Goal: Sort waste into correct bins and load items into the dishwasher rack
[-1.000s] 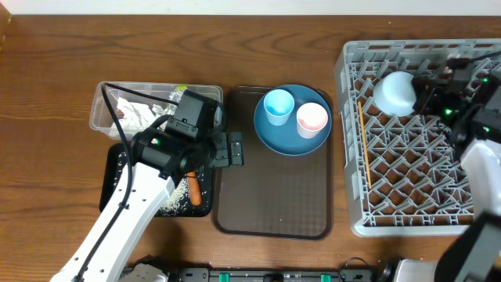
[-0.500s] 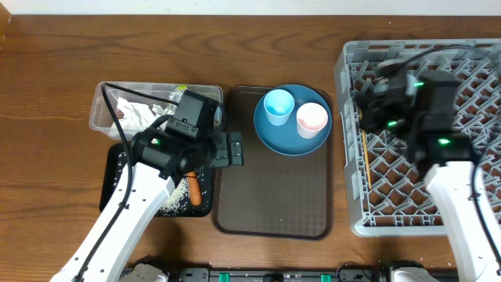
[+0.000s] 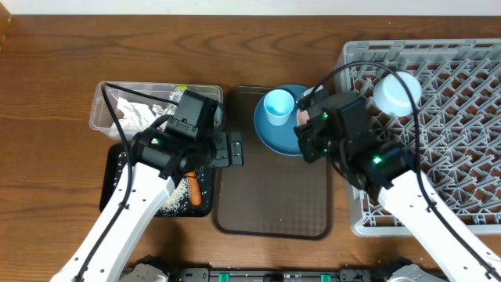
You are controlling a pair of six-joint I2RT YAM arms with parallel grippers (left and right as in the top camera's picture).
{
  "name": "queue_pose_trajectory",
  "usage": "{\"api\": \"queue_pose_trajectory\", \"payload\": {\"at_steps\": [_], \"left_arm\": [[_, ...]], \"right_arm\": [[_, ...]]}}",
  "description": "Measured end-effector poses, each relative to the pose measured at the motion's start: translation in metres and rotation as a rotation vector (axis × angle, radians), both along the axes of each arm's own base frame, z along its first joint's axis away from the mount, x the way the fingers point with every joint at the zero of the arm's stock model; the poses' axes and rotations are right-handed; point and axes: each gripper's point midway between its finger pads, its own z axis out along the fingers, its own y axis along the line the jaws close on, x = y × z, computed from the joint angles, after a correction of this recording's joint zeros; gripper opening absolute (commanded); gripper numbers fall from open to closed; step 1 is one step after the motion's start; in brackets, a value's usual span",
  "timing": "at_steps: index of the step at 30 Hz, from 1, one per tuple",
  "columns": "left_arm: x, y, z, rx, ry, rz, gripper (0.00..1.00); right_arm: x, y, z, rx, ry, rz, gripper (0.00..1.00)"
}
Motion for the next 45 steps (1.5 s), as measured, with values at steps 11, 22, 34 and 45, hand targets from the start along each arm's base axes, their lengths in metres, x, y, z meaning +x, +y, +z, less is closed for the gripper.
{"api": "queue_pose_trajectory", "payload": {"at_steps": [11,22,34,45], "left_arm": [[0.000,0.000,0.000,0.000,0.000,0.000,1.00],[0.000,0.000,0.000,0.000,0.000,0.000,1.00],[0.000,0.000,0.000,0.000,0.000,0.000,1.00],[0.000,0.000,0.000,0.000,0.000,0.000,1.00]], "right_arm": [[-0.005,-0.005,-0.007,-0.025,0.035,-0.041,0.47],[-0.002,-0.004,-0.050,-0.101,0.137,-0.036,0.50],[0.006,0.000,-0.066,-0.139,0.136,-0.003,0.49],[0.003,-0.016,-0.053,-0.119,0.162,-0.067,0.51]]}}
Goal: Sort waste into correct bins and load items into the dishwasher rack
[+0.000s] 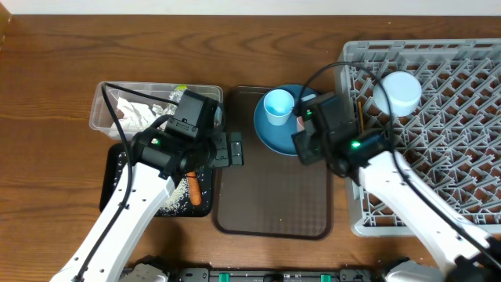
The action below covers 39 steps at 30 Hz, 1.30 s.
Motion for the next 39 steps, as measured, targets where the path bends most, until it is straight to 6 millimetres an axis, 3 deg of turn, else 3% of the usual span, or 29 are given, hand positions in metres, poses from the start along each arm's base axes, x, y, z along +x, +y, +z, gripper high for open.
{"api": "queue_pose_trajectory", "payload": {"at_steps": [4,7,14,18,24,27,29,31,33,39], "left_arm": [[0.000,0.000,0.000,0.000,0.000,0.000,1.00],[0.000,0.000,0.000,0.000,0.000,0.000,1.00],[0.001,-0.001,0.001,-0.004,-0.005,0.003,1.00],[0.023,-0.010,0.013,-0.049,-0.103,0.007,1.00],[0.060,-0.027,0.042,-0.165,-0.267,0.064,0.98],[0.080,-0.037,0.060,-0.243,-0.347,0.108,0.76],[0.090,-0.047,0.064,-0.276,-0.375,0.113,0.73],[0.098,-0.059,0.059,-0.295,-0.380,0.104,0.68],[0.105,-0.074,0.043,-0.301,-0.355,0.096,0.64],[0.123,-0.100,-0.024,-0.272,-0.243,0.105,0.60]], "right_arm": [[0.004,-0.030,0.042,0.028,-0.044,-0.088,0.51],[-0.001,-0.063,0.064,0.030,-0.049,-0.176,0.52],[-0.021,-0.139,0.059,-0.014,0.060,-0.399,0.59],[-0.023,-0.162,0.056,-0.016,0.081,-0.478,0.65],[-0.025,-0.164,0.055,-0.016,0.090,-0.485,0.69],[-0.025,-0.164,0.055,-0.015,0.089,-0.484,0.70],[-0.025,-0.164,0.055,-0.015,0.089,-0.484,0.70],[-0.025,-0.164,0.055,-0.015,0.089,-0.485,0.70],[-0.025,-0.164,0.055,-0.015,0.089,-0.484,0.69],[-0.025,-0.164,0.055,-0.015,0.089,-0.484,0.70]]}}
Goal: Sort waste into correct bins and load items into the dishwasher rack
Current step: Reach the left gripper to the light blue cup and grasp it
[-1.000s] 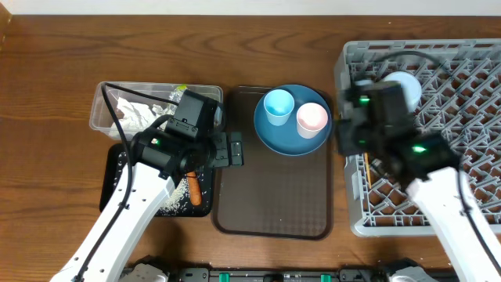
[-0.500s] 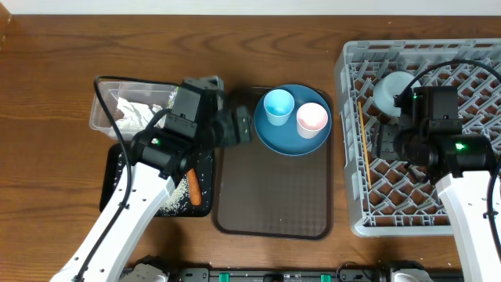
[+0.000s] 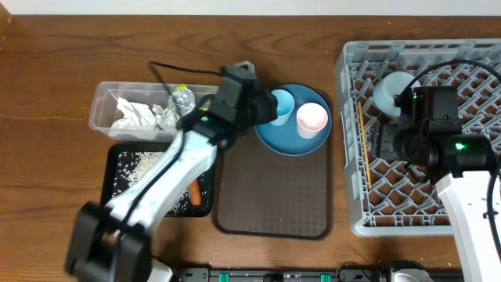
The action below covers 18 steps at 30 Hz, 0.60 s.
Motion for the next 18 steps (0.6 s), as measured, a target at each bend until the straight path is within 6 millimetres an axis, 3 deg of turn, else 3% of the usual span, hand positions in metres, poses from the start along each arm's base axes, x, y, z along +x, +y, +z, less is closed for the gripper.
{"api": "queue_pose_trajectory", "payload": {"at_steps": [3,6,12,18], "left_arm": [[0.007,-0.004,-0.028,0.010,0.044,0.013,0.60],[0.010,-0.006,-0.043,0.016,0.062,0.017,0.60],[0.011,-0.006,-0.054,0.025,0.079,0.018,0.59],[0.013,-0.007,-0.062,0.025,0.091,0.024,0.51]], "right_arm": [[0.000,0.000,0.000,0.000,0.002,0.000,0.70],[-0.002,0.000,-0.001,0.000,0.008,0.000,0.70],[-0.003,0.000,-0.002,-0.001,0.014,0.000,0.70],[-0.005,0.000,-0.002,-0.001,0.021,0.000,0.70]]}}
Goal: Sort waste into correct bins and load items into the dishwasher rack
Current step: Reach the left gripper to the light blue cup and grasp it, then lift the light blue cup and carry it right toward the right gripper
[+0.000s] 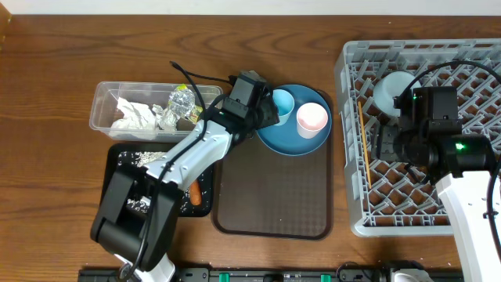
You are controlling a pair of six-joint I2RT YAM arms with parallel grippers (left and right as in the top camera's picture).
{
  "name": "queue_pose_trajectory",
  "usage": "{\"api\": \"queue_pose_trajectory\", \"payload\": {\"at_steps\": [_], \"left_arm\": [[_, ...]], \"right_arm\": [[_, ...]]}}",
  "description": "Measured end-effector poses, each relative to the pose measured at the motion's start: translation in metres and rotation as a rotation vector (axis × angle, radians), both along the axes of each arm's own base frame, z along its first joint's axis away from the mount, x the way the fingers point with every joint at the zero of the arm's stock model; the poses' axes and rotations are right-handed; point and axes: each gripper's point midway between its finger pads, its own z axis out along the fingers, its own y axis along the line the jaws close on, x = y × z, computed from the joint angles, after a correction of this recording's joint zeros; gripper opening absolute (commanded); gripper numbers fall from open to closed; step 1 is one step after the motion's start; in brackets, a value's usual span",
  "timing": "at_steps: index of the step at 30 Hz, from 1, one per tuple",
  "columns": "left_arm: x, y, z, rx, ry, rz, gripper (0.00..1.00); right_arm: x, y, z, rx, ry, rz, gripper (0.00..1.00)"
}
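On the brown tray (270, 204) lies a blue plate (286, 135) carrying a light blue cup (283, 101) and a pink cup (312, 119), both upright. My left gripper (268, 112) reaches across the tray's top left corner, open, its fingers at the blue cup's left rim. The grey dishwasher rack (438, 47) stands on the right with a white cup (391, 90) in its top left part. Over the rack's left side hangs my right gripper (378, 145), which looks open and empty.
A clear bin (106, 98) at the left holds crumpled tissue and a squashed bottle (178, 102). Below it is a black tray (117, 160) with rice grains and a carrot piece (193, 193). A thin stick (364, 149) lies in the rack's left edge.
My left arm has shifted slightly to the right, its gripper closer against the blue cup, uncovering the bottle in the clear bin. The right arm and both cups have not moved.
My left gripper first hung open over the tray's left edge while the right gripper was at the plate's right side with something pink. Later the pink cup stood free on the plate, the right arm was over the rack, and the left gripper reached the blue cup.
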Motion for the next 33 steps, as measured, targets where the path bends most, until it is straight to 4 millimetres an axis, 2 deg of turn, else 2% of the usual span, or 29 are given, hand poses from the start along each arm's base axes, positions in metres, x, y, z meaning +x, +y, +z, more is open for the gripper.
{"api": "queue_pose_trajectory", "payload": {"at_steps": [3,5,10,14,17,25,29,33], "left_arm": [[0.001,0.001,-0.003,0.007,0.001,0.003,0.50],[0.003,0.001,-0.006,0.017,-0.004,0.012,0.45],[0.005,0.001,-0.014,0.024,0.002,0.025,0.27],[0.007,0.001,-0.013,0.024,-0.008,0.030,0.19],[0.008,0.001,-0.013,0.026,-0.009,0.034,0.07],[0.008,0.002,-0.013,0.029,-0.014,0.034,0.06],[0.011,0.008,-0.010,0.027,-0.017,0.047,0.06],[0.016,0.026,0.016,0.013,-0.046,0.084,0.06]], "right_arm": [[0.000,0.000,0.000,0.000,0.001,0.000,0.70],[0.000,0.000,0.000,0.000,0.001,0.000,0.71],[0.000,0.000,0.000,0.000,0.001,0.000,0.71],[0.000,0.000,0.000,0.000,0.001,0.000,0.71],[0.000,0.000,0.000,0.000,0.001,0.000,0.71],[0.000,0.000,0.000,0.000,0.002,0.000,0.71],[0.000,0.000,0.000,0.000,0.002,0.000,0.75],[-0.002,0.000,-0.001,0.000,0.010,0.000,0.76]]}}
